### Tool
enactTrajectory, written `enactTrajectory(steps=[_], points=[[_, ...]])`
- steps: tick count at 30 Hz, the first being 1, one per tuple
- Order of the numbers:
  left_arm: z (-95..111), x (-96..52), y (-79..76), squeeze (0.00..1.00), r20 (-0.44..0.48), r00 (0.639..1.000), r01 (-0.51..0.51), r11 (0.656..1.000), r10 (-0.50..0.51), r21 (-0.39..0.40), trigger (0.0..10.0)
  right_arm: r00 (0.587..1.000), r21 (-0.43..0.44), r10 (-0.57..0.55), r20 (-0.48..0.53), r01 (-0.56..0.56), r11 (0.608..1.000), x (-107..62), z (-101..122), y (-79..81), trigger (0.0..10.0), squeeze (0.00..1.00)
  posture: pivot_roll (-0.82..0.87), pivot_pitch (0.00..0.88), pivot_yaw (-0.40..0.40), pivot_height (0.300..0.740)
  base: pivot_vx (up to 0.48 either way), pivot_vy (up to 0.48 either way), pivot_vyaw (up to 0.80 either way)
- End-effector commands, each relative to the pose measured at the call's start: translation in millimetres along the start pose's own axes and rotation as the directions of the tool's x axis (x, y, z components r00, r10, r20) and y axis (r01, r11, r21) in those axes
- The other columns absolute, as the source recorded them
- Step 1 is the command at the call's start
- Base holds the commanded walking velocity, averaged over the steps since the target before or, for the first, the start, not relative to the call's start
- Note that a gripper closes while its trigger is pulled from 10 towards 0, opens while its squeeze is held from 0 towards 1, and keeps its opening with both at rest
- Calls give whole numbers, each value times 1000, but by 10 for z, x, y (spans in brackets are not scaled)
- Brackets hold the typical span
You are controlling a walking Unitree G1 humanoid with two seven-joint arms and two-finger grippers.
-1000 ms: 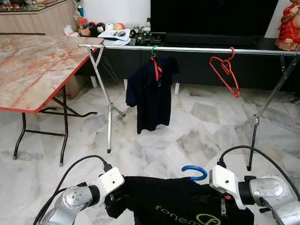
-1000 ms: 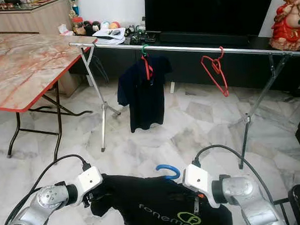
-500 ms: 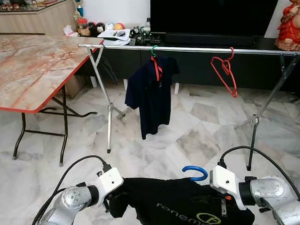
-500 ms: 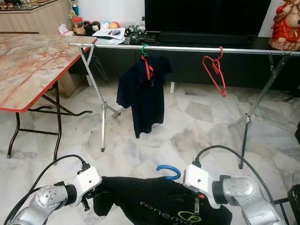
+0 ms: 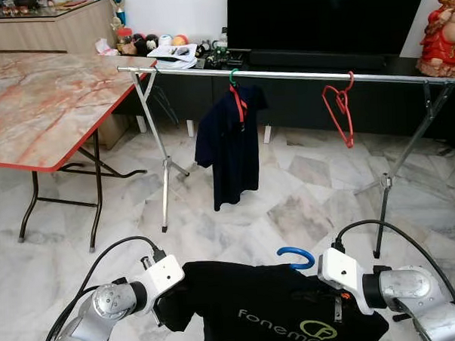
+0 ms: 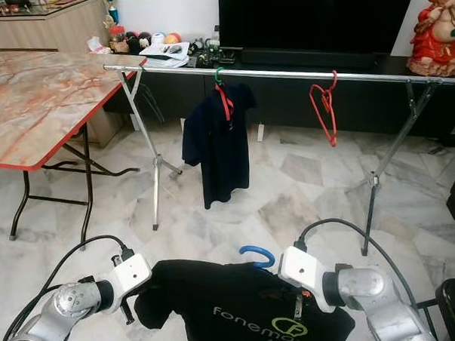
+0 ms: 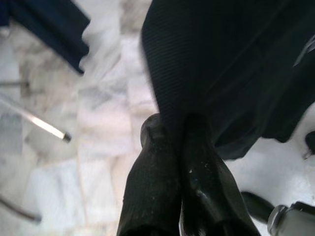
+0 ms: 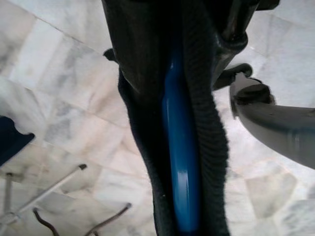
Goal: Hang hanger
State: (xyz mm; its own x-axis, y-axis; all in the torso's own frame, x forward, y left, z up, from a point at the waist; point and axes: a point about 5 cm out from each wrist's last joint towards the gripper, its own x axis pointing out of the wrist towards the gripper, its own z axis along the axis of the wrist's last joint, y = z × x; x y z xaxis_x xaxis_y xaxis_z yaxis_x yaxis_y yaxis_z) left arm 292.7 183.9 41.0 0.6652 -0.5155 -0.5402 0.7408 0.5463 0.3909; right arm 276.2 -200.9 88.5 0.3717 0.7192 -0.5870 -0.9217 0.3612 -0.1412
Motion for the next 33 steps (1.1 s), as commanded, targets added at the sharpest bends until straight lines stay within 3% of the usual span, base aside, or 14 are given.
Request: enactTrajectory(steps=[1, 6, 12, 14, 17, 27, 29, 33], points=[[-104, -35, 45, 0, -76, 997, -20, 1000, 20, 7, 0, 998, -21, -61, 15, 61, 998, -52, 49, -92, 10000, 0, 109, 48, 6, 740, 0, 0, 0], [-164, -33, 12, 0, -111, 994, -21, 1000, 20, -6, 0, 996, -19, -86, 20, 86, 996, -38, 56, -119, 10000, 0, 110, 49, 4, 740, 0, 0, 0], [-270, -47, -92, 0, -183, 982, 47, 999, -49, -14, 0, 974, -24, -222, 46, 224, 974, -35, 101, -270, 10000, 0, 113, 49, 2, 740, 0, 0, 0], [-402, -81, -166, 0, -274, 957, 96, 995, -99, -24, 0, 928, 8, -366, 75, 366, 930, -65, 162, -434, 10000, 0, 112, 49, 2, 740, 0, 0, 0], [-454, -97, -220, 0, -303, 944, 125, 991, -133, -46, 0, 899, 22, -430, 80, 430, 903, -83, 182, -506, 10000, 0, 112, 49, 2, 740, 0, 0, 0], [-418, -124, -406, 0, -284, 907, 296, 951, -310, -92, 0, 818, 115, -558, 141, 547, 829, -84, 286, -662, 10000, 0, 116, 49, 0, 740, 0, 0, 0], [-366, -148, -446, 0, -271, 883, 367, 924, -383, -111, 0, 774, 143, -619, 132, 603, 785, -75, 300, -713, 10000, 0, 115, 49, 0, 740, 0, 0, 0], [-332, -188, -496, 0, -262, 852, 435, 892, -453, -127, 0, 740, 173, -660, 130, 639, 750, -57, 313, -748, 10000, 0, 115, 49, 0, 740, 0, 0, 0]])
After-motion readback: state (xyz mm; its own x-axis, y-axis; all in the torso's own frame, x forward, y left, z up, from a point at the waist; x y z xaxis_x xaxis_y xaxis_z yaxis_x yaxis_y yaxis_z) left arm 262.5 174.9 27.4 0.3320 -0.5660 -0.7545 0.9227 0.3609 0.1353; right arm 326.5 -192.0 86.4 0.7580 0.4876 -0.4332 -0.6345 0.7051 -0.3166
